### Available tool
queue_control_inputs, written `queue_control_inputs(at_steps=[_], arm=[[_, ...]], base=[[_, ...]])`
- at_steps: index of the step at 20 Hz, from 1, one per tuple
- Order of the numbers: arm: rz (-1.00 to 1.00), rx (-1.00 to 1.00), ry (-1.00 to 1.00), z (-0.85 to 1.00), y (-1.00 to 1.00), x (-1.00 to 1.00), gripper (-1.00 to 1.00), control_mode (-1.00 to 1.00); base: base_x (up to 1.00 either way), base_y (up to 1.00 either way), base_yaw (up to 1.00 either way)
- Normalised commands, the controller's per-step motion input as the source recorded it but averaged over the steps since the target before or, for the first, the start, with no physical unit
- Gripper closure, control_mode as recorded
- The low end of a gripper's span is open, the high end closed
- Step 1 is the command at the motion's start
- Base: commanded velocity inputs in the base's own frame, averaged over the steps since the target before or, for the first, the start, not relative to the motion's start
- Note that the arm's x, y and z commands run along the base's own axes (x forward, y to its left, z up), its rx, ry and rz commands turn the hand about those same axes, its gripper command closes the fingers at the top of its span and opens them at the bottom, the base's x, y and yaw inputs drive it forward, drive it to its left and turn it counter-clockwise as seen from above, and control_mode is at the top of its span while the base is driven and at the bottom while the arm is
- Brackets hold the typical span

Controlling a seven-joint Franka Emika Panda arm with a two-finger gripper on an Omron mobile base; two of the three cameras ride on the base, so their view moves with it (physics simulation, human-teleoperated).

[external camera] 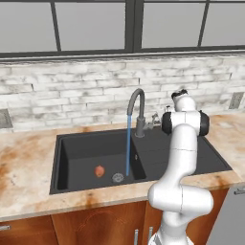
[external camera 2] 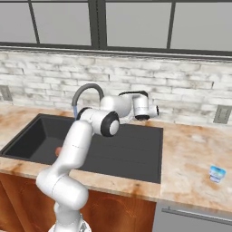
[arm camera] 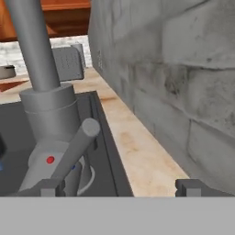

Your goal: Turn on the sink faucet. Then move the onion from the counter to the sink. Turn off the sink. Move the vegetable from the sink to the pot next to the stove. Finally move the pot to the front right burner.

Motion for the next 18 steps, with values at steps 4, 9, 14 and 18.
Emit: queue_control_inputs(at_steps=[4,9,14,18], arm=[[0.08,0.0,0.0,0.0,0.49,0.0,-1.0,-1.0],[0.07,0.0,0.0,0.15,0.54,-0.13,-1.0,-1.0],[0.0,-0.02,0.0,0.12,0.21,-0.54,-1.0,-1.0],[0.0,0.0,0.0,0.36,0.09,-0.27,-1.0,-1.0]], base=[[0.0,0.0,0.0],[0.0,0.0,0.0],[0.0,0.0,0.0],[0.0,0.0,0.0]])
